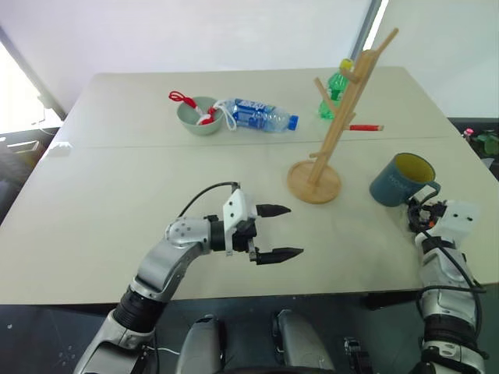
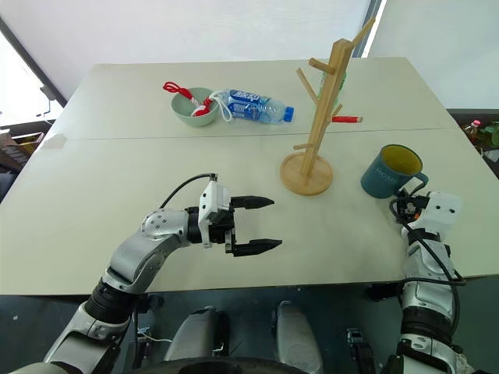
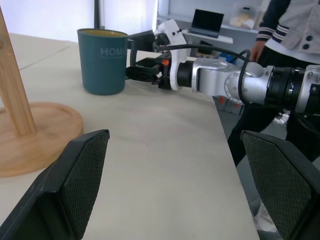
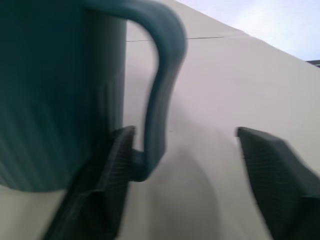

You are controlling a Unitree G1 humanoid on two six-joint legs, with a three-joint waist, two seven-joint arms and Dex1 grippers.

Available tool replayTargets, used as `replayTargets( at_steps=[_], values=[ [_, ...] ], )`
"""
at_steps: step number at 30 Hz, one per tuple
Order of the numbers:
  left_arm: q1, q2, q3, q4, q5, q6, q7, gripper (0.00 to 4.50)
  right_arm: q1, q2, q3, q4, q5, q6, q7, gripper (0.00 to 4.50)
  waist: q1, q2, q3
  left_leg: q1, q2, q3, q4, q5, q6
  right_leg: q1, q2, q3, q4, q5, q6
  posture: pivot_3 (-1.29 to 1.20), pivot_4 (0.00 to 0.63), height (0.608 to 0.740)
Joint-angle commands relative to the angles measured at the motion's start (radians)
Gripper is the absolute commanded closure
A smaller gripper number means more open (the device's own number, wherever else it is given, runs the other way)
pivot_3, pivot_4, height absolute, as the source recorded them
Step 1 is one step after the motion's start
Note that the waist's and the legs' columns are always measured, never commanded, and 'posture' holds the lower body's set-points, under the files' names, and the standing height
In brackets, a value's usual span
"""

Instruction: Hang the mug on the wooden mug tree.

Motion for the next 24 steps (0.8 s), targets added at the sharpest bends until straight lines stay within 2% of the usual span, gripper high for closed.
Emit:
replayTargets(
  at_steps=[1,3,11,20,24],
  values=[
    [0.008,0.004,-0.006,-0.005,0.007,-0.030,-0.007,0.00,-0.013,0.006,-0.001,-0.003,0.018,-0.027,0.021,3.45,0.000,0.000,0.000,0.000,0.000,0.000,0.000,0.000,0.000,0.000,0.000,0.000,0.000,0.000,0.000,0.00,0.150,0.740],
    [0.008,0.004,-0.006,0.002,0.010,-0.038,-0.009,0.00,-0.014,0.011,0.003,-0.002,0.020,-0.031,0.033,4.43,0.000,0.000,0.000,0.000,0.000,0.000,0.000,0.000,0.000,0.000,0.000,0.000,0.000,0.000,0.000,0.00,0.150,0.740],
    [0.006,0.001,-0.014,0.025,0.016,-0.064,-0.015,0.00,0.031,-0.014,0.065,-0.111,-0.032,-0.065,0.095,4.43,0.000,0.000,0.000,0.000,0.000,0.000,0.000,0.000,0.000,0.000,0.000,0.000,0.000,0.000,0.000,0.00,0.150,0.740],
    [0.010,0.003,-0.001,0.020,-0.008,-0.046,-0.016,0.00,0.275,-0.228,0.176,-0.401,-0.280,-0.240,0.229,4.43,0.003,0.001,0.000,0.000,-0.001,0.000,0.000,0.000,0.000,0.000,0.000,0.000,0.000,-0.001,0.001,0.00,0.150,0.740],
    [0.009,-0.001,-0.005,0.030,-0.016,-0.052,-0.029,0.00,0.307,-0.282,0.181,-0.521,-0.298,-0.221,0.268,4.43,0.000,0.000,0.000,0.001,0.000,0.000,0.000,0.000,0.000,0.000,0.000,0.000,0.000,-0.001,0.001,0.00,0.150,0.740]
  ],
)
